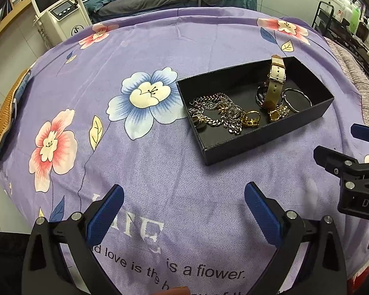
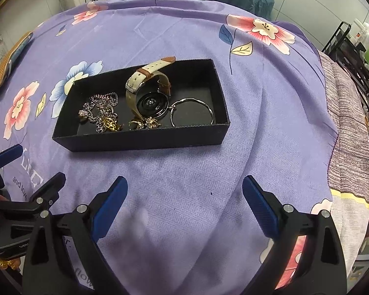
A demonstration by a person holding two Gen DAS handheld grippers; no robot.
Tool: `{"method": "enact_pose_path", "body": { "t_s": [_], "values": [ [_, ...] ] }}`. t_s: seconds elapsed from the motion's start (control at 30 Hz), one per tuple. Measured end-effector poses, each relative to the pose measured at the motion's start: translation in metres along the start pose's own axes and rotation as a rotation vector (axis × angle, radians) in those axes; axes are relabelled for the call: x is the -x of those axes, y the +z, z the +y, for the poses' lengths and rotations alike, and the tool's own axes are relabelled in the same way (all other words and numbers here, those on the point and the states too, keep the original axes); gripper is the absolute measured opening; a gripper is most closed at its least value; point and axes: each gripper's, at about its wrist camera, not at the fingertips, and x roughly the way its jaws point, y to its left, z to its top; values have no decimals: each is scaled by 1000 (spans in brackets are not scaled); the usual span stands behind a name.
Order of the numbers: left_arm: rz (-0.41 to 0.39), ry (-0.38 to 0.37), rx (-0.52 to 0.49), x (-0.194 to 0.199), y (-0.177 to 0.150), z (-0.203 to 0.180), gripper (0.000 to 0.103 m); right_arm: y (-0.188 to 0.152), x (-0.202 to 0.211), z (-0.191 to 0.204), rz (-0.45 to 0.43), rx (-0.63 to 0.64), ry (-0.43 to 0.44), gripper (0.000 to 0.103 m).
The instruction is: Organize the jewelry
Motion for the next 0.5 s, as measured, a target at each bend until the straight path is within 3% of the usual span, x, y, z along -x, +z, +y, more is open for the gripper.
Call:
{"method": "enact_pose_path", "body": {
  "t_s": [0.5],
  "values": [
    [10,-23,12,-2,2,0,97,3,1,0,-1,0,-8,93]
  ]
}}
